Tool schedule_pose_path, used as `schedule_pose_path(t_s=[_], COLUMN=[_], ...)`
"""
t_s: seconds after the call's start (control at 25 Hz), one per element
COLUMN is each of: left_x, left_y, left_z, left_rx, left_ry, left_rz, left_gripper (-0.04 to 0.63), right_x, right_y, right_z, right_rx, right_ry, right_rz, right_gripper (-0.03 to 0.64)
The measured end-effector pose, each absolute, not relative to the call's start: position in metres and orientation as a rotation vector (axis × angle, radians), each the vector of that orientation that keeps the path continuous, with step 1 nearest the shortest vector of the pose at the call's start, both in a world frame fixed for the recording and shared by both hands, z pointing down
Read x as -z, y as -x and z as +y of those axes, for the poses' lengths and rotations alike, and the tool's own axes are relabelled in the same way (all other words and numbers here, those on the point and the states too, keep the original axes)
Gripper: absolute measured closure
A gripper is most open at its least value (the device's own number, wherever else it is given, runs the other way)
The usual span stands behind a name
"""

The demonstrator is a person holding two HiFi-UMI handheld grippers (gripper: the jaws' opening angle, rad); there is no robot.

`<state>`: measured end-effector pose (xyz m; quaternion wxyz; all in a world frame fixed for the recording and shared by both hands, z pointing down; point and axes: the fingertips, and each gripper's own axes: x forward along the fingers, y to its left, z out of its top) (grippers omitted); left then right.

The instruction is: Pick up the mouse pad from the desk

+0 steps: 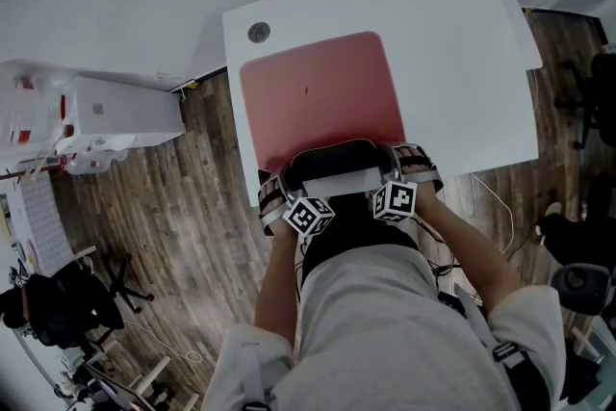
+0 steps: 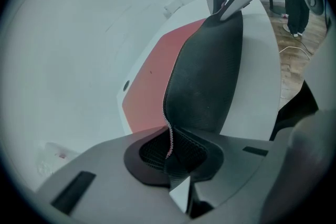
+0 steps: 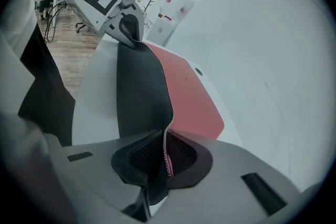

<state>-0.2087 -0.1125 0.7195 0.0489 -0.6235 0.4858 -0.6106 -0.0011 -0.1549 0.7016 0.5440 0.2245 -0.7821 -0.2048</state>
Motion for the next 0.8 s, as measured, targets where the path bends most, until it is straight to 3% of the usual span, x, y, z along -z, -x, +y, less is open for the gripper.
schedule_pose_path(t_s=[0.8], left_x=[-0.707], left_y=[0.231], left_z=[-0.22], left_rx=[1.733], left_ry=[2.038], left_rz=[1.529], left_gripper=[0.563], right_x=[-0.686], right_y=[0.019], right_z=[-0.264], right_rx=[0.439], right_ry=[-0.639], right_rz=[-1.781], right_gripper=[0.561])
